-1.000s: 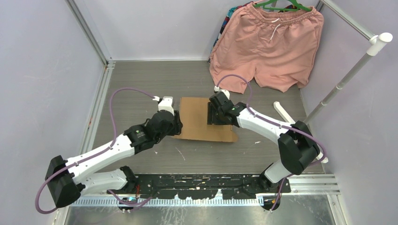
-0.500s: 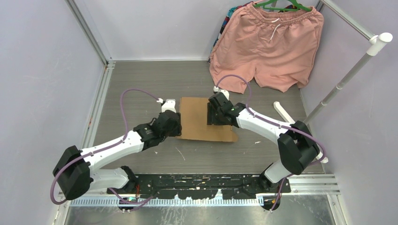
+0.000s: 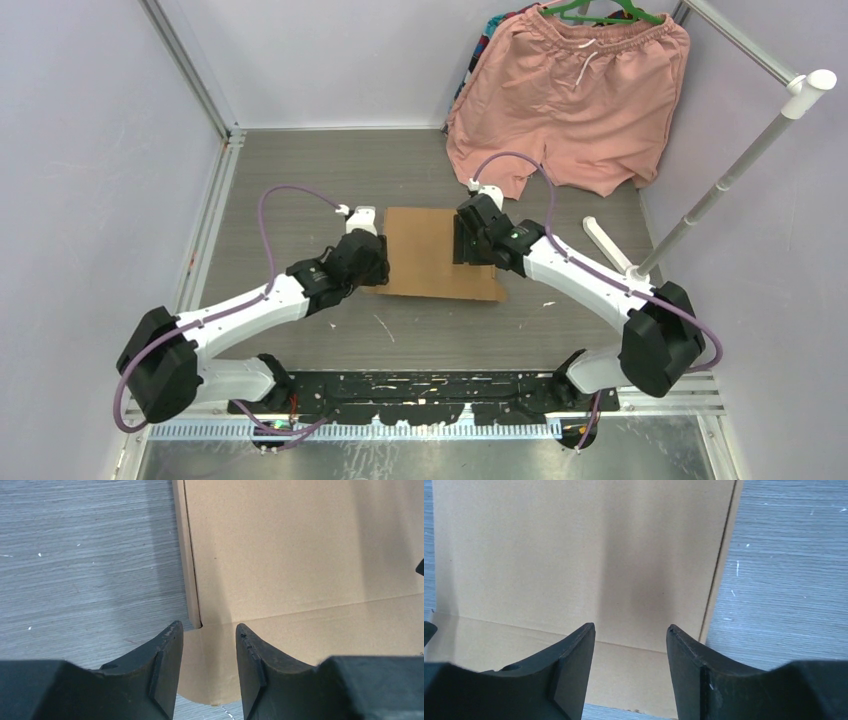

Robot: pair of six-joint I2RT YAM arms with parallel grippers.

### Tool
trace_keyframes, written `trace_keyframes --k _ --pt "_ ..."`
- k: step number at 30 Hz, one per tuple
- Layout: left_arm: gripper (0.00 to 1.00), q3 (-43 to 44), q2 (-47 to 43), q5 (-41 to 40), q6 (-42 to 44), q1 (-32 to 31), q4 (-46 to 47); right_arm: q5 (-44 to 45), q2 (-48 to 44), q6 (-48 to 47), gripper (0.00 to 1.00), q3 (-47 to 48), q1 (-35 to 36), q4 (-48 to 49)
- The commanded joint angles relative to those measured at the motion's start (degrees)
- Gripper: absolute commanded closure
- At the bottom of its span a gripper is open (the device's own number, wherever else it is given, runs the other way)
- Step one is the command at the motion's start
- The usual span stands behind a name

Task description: Fold the paper box

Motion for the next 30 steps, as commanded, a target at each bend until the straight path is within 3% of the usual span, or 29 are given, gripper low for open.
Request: trace_keyframes --k 1,5,9,30 --pt "0.59 3.6 1.8 0.8 1.5 0.7 4.1 4.0 -3.0 -0.8 0.4 0.5 0.2 -2.2" --pt "0.66 5.1 3.7 1.7 2.2 0.8 4.0 4.2 -4.5 -0.4 0.4 -2.2 -0.6 -2.1" --pt "0.85 6.9 5.6 2.0 3.2 1.0 3.2 4.2 -5.5 -0.5 0.4 -3.2 -1.4 -2.0" --pt "0.91 3.2 8.5 3.5 0.9 1.0 1.8 3.5 -7.3 -1.9 0.39 -4.9 -4.8 -2.7"
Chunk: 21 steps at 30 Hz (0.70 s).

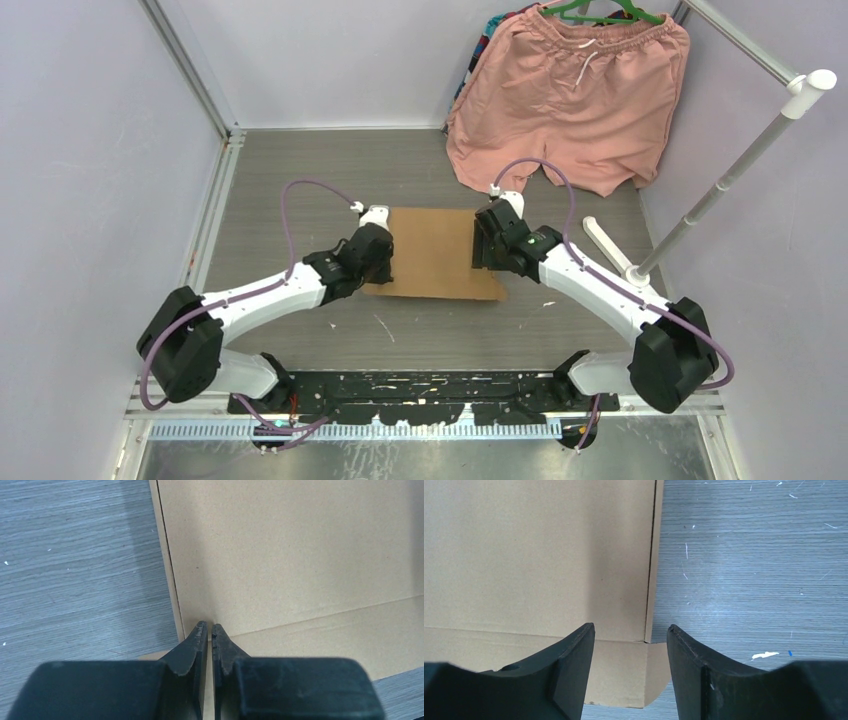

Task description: Fold the paper box

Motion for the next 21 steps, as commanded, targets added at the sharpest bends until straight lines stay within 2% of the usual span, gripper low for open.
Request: trace_keyframes --k 1,12,17,21 --pt "0.91 -1.0 0.6 -0.2 -1.0 0.4 1.0 0.4 -1.8 -0.8 0.39 -0.2 -1.0 0.6" --pt "0.92 -1.1 4.1 0.8 -1.3 0.3 2.0 -0.2 -2.4 -1.2 0.39 -0.9 -2.2 0.4" --pt "0.94 -0.5 2.5 0.8 -1.5 0.4 0.3 -0.1 -3.4 -1.2 0.39 -1.4 -2.9 0.3" --pt "0.84 1.1 -4.2 0.8 -0.7 0.4 -2.4 -0.8 -4.7 -1.0 0.39 -2.7 -5.1 1.2"
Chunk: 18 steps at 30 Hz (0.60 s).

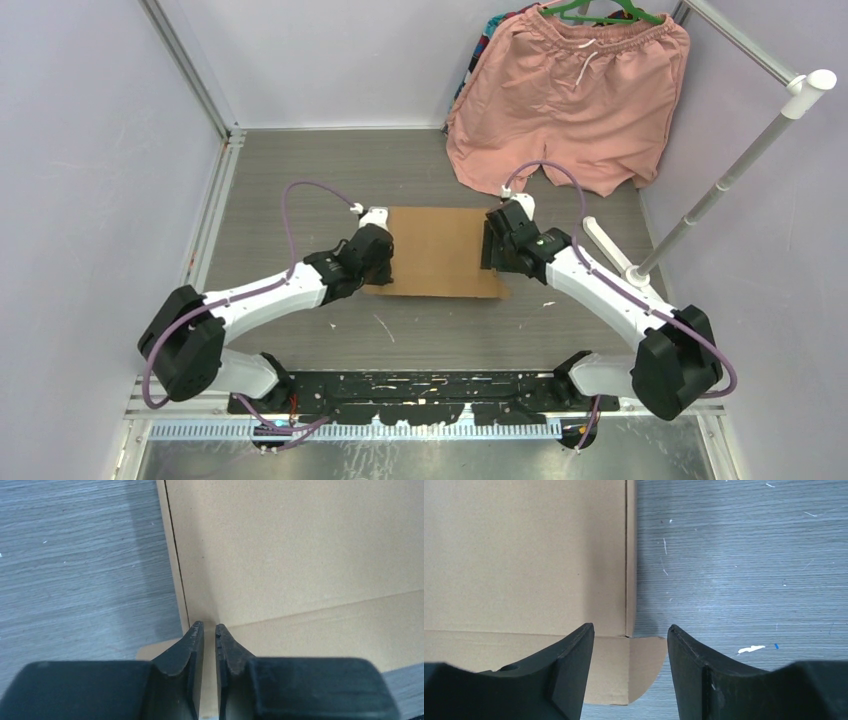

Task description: Fold the paper box

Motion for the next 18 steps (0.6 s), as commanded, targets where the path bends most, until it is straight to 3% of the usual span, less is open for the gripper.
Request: trace_keyframes --k 1,6,10,14,16,17,18 --pt "0.79 1.9 -7.6 0.5 0.9 0.3 -3.7 -0.8 -3.6 -0.1 0.39 -1.3 -2.8 2.3" --pt "0.64 2.4 -13.9 -3.0 3.0 0.5 -5.0 -2.0 -6.1 1.6 0.37 -3.6 -6.3 4.5" --pt "0.6 0.3 -15.8 -1.8 2.9 2.4 -4.2 -7.6 -7.0 2.9 0.36 -6.4 -8.7 8.8" --pt "0.41 -4.5 -17.9 1.4 2.2 5.1 -1.4 -11.2 -9.4 3.1 0.32 -9.6 -9.6 12.8" --pt "0.29 -6.5 -19.4 2.2 2.1 6.2 -0.2 -12.0 -10.7 2.8 0.22 -10.7 -10.0 13.7" --pt "0.21 -7.4 -20.3 2.5 2.1 6.6 0.2 -12.4 -11.4 2.7 0.16 -11.1 -10.2 13.9" --pt "0.04 -8.3 -21.1 2.6 2.2 6.9 0.6 -13.0 -12.1 2.7 0.1 -11.5 -10.5 14.3"
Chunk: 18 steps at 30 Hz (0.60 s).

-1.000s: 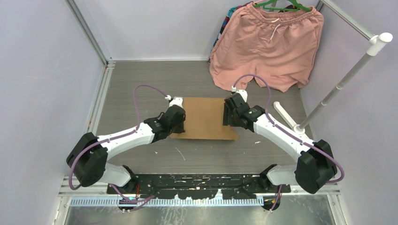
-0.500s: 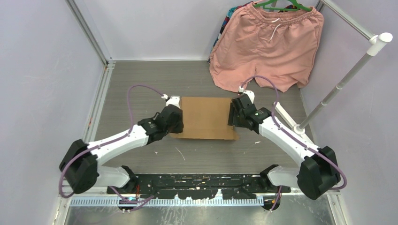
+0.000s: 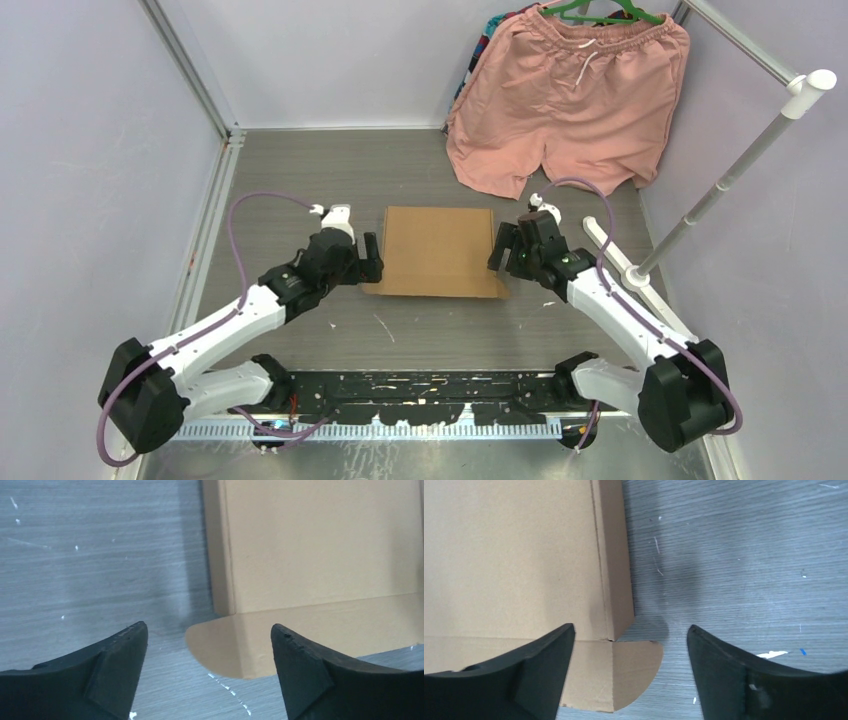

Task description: Fold the paper box

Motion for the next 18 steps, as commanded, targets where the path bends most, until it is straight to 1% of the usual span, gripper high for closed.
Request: trace_keyframes --k 1,5,8,13,15,18 --pt "0.01 -3.2 -4.5 2.1 0.6 1.6 4.0 -4.0 -4.3 0.2 0.01 -1.0 -0.9 5.8" --pt "0.0 -6.0 -8.0 3.2 1.3 2.9 5.8 -5.8 -7.7 0.7 0.0 -3.5 -2.3 8.6" --pt "0.0 -8.5 -9.3 6.2 1.7 4.0 10.1 -11.4 -8.7 2.1 0.0 -6.2 -4.4 13.8" --pt "0.0 -11.0 -8.5 14.2 2.5 5.5 18.8 -20.8 -5.7 5.2 0.0 -8.8 -8.2 20.8" --pt "0.0 -11.6 -8.0 15.9 2.6 5.8 20.3 -24.5 -4.6 6.2 0.0 -9.4 -8.9 23.2" --pt "0.0 -13.1 -7.7 18.6 2.7 6.5 22.4 -26.9 -4.1 6.8 0.0 -9.6 -9.0 24.1"
